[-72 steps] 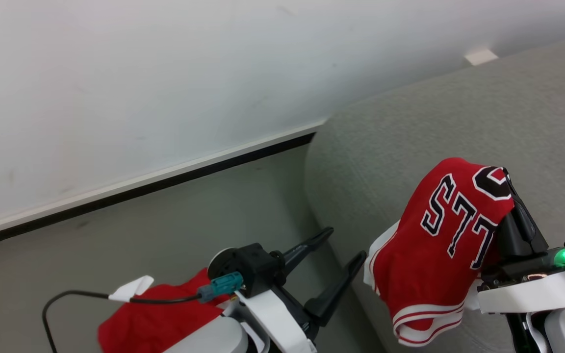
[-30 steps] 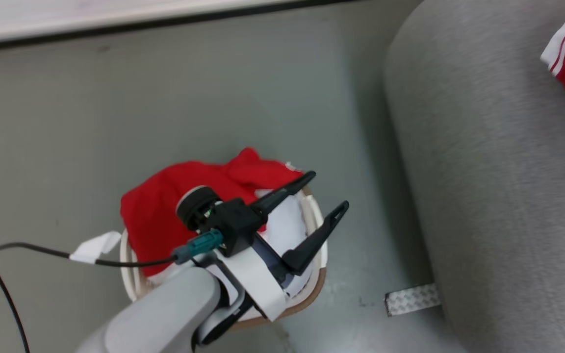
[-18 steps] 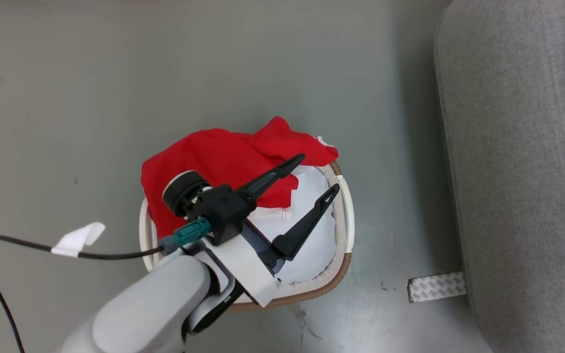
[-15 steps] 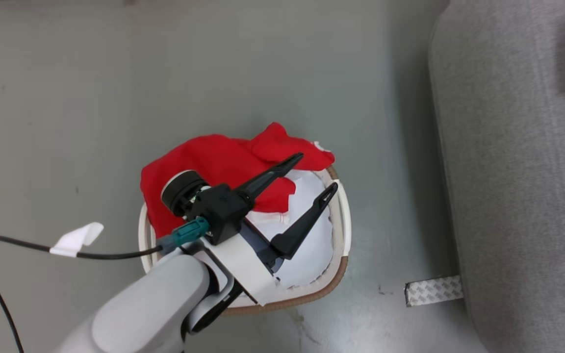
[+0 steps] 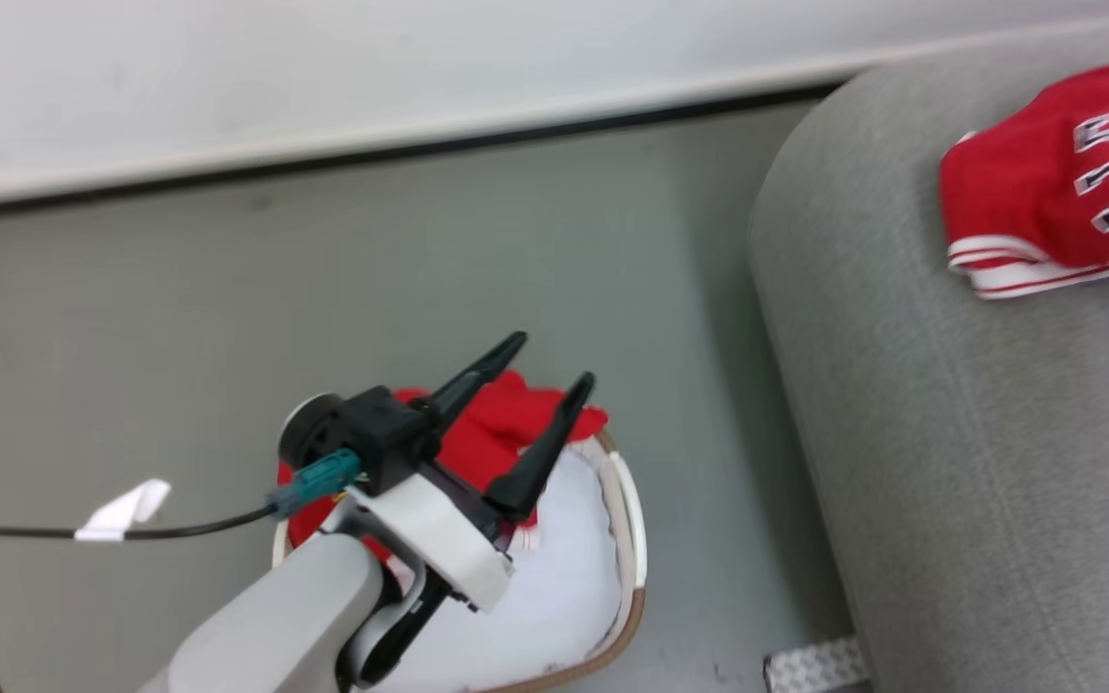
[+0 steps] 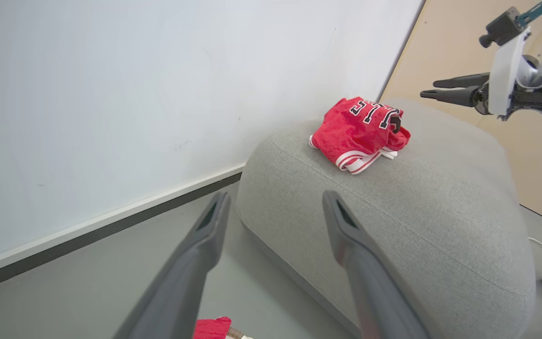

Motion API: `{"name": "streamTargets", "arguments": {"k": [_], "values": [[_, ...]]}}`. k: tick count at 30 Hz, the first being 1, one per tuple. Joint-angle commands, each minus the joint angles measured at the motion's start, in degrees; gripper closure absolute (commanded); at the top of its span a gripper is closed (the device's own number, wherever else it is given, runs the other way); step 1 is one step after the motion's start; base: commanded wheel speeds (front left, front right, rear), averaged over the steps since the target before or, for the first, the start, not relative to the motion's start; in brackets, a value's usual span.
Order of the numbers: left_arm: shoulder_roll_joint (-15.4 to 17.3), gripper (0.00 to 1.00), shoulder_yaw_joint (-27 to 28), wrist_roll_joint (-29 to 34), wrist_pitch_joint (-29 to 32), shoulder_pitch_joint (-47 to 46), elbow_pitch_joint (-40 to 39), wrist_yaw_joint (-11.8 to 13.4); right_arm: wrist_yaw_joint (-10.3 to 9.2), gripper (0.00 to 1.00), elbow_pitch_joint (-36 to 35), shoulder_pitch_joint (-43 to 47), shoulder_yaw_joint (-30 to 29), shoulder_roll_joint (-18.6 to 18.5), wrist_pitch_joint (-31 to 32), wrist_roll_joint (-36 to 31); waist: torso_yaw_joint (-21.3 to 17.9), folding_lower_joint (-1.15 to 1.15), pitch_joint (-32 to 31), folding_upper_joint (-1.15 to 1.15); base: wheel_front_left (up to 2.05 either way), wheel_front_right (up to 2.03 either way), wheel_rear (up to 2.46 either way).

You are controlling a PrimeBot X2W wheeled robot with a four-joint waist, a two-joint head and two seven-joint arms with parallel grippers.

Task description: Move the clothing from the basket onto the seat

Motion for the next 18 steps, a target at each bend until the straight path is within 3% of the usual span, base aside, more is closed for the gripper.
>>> {"name": "streamTargets", "arguments": {"k": [1, 7, 13, 18], "values": [[0.0, 0.0, 0.9, -0.5, -0.3, 1.5, 0.3, 0.4, -0.12, 0.0, -1.8, 1.9, 0.9, -0.6, -1.3, 1.8, -0.4, 0.0, -5.1, 0.0, 0.0, 0.0, 0.0], [0.5, 0.0, 5.9, -1.1, -0.6, 4.6, 1.2, 2.3, -0.12, 0.0, -10.1, 6.5, 2.0, -2.0, -6.6, 6.7, 1.7, 0.0, -11.3, 0.0, 0.0, 0.0, 0.0], [0.3, 0.0, 13.0, -0.1, -0.6, 10.0, 0.6, 4.2, -0.12, 0.0, -17.3, 12.9, -0.2, -0.4, -11.0, 9.3, 4.0, 0.0, -16.6, 0.0, 0.0, 0.0, 0.0], [-0.6, 0.0, 18.1, 1.7, -0.6, 15.1, 0.1, 5.0, -0.12, 0.0, -23.0, 20.5, -4.6, 3.0, -14.1, 9.0, 6.1, 0.0, -19.7, 0.0, 0.0, 0.0, 0.0]]}}
